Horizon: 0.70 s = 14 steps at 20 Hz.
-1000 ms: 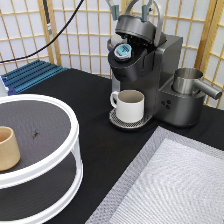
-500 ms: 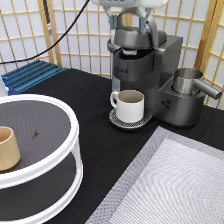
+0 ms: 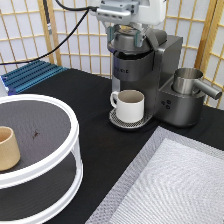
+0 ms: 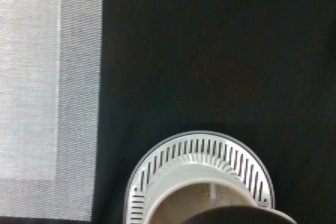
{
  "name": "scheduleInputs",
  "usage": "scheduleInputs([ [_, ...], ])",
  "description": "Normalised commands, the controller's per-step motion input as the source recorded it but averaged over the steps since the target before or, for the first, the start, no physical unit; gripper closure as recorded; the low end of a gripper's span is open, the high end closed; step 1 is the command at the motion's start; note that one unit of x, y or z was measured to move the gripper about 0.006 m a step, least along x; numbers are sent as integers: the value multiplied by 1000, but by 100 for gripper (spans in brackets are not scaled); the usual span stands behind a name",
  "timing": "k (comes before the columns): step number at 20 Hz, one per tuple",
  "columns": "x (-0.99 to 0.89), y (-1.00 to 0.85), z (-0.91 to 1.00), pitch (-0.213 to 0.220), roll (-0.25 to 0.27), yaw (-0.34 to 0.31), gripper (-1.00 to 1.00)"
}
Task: Make coffee
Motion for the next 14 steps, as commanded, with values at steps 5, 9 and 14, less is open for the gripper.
scheduleInputs([
  [5,-85,-717,257,101,172,-10,-100],
  [9,-431,104,844,21,86,-40,-100],
  [14,-439,712,992,-119,23,-40,-100],
])
